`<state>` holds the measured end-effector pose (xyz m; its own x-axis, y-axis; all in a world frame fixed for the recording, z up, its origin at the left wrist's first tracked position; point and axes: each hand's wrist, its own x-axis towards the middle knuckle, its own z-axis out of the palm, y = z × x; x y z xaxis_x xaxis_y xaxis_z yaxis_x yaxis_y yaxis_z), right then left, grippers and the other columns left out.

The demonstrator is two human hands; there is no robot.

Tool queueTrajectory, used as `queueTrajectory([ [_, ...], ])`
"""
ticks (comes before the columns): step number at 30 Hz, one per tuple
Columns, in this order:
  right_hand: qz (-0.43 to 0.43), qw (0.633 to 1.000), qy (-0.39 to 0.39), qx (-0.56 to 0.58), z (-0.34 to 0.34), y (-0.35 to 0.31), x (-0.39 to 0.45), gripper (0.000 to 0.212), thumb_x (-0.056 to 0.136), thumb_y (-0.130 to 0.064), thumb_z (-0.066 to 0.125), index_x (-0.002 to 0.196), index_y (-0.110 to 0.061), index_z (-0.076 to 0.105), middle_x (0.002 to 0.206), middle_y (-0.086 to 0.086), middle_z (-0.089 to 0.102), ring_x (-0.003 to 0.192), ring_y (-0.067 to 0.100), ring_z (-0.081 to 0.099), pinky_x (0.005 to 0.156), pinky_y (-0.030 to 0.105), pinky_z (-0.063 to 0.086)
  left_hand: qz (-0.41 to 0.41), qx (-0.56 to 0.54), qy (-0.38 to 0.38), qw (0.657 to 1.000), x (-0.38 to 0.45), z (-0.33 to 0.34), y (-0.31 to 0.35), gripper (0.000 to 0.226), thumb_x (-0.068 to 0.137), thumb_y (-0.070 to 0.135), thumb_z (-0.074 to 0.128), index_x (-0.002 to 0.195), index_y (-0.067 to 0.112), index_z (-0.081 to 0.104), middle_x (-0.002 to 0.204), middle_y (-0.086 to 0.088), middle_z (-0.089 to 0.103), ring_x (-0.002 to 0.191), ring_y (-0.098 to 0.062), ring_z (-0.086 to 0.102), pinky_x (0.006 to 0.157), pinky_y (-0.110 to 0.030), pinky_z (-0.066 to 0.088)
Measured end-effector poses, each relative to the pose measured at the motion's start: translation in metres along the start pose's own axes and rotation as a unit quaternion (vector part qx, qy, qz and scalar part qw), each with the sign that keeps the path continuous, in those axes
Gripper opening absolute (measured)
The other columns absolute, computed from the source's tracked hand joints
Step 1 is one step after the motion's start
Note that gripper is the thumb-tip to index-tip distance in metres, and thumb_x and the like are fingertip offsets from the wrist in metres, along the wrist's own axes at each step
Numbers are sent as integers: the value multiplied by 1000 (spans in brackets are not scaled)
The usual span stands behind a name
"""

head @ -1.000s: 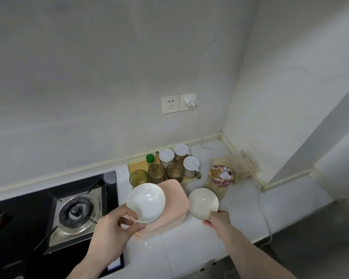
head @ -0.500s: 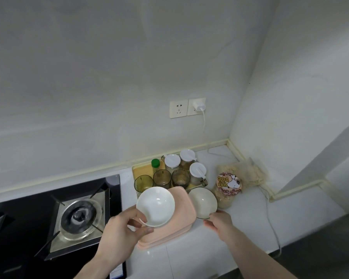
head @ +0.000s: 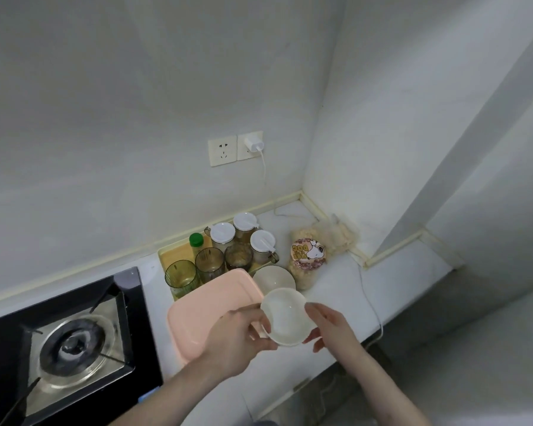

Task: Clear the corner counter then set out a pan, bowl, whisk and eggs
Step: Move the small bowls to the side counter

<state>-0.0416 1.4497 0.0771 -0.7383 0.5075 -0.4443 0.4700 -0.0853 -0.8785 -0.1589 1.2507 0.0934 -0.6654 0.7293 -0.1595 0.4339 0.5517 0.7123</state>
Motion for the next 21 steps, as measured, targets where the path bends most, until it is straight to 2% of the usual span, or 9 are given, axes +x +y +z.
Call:
queueTrajectory([
  [2, -12, 999, 15, -28, -5, 8, -3, 23, 99, -22, 60, 121, -22, 65, 105, 3, 72, 67, 22, 71, 56, 32, 57, 23, 15, -18, 999, 8, 7, 9, 30, 69, 50, 87, 81, 34, 64, 85, 24, 65, 74, -5, 63, 71, -29, 52],
  [4, -13, 998, 49, -27, -11, 16, -4, 27, 98, -14, 57, 125, -18, 65, 107, 5, 70, 67, 22, 70, 59, 35, 61, 50, 24, -38, 998, 15, 14, 17, 30, 73, 49, 84, 90, 36, 64, 113, 28, 65, 76, -5, 63, 78, -34, 54],
  [6, 11, 996, 86, 5, -15, 20, -3, 25, 98, -8, 52, 119, -15, 65, 107, 8, 68, 70, 26, 71, 59, 34, 62, 62, 38, -49, 996, 18, 17, 21, 45, 76, 51, 81, 115, 43, 60, 145, 34, 40, 82, -1, 64, 87, -32, 54],
  [7, 34, 993, 105, 33, -17, 23, -1, 25, 98, -6, 50, 116, -16, 64, 109, 10, 67, 76, 31, 73, 58, 32, 61, 63, 44, -45, 996, 19, 17, 21, 58, 77, 52, 80, 128, 47, 53, 150, 34, 28, 85, 0, 65, 92, -30, 52],
  [9, 86, 980, 147, 103, -20, 31, 8, 25, 98, -3, 49, 117, -16, 59, 117, 12, 61, 91, 39, 70, 57, 30, 61, 53, 41, -24, 997, 16, 12, 17, 69, 79, 52, 77, 140, 48, 43, 153, 32, 23, 89, 1, 65, 94, -27, 49],
  [12, 145, 951, 205, 181, -25, 45, 31, 35, 96, 0, 49, 128, -12, 55, 128, 14, 54, 99, 36, 65, 56, 32, 62, 30, 37, 24, 999, 2, -5, -1, 49, 82, 49, 74, 127, 43, 56, 147, 28, 43, 86, 3, 63, 87, -22, 49],
  [16, 175, 939, 244, 167, -31, 58, 65, 51, 91, 4, 46, 140, -8, 48, 136, 19, 52, 105, 40, 63, 53, 32, 60, -29, 27, 68, 997, -30, -21, -31, 30, 82, 43, 76, 108, 45, 60, 134, 28, 52, 84, 5, 63, 80, -18, 50],
  [18, 181, 939, 248, 154, -30, 61, 81, 51, 91, 6, 46, 141, -4, 47, 137, 21, 52, 100, 39, 63, 57, 33, 60, -65, 14, 91, 994, -46, -26, -39, 27, 83, 41, 77, 103, 46, 60, 130, 29, 53, 86, 4, 63, 78, -17, 50],
  [21, 193, 942, 236, 140, -26, 63, 99, 55, 91, 9, 48, 145, -3, 44, 143, 23, 47, 107, 40, 58, 71, 38, 60, -108, -8, 132, 985, -71, -29, -47, 26, 81, 38, 79, 99, 46, 63, 126, 32, 55, 87, 5, 64, 76, -20, 53],
])
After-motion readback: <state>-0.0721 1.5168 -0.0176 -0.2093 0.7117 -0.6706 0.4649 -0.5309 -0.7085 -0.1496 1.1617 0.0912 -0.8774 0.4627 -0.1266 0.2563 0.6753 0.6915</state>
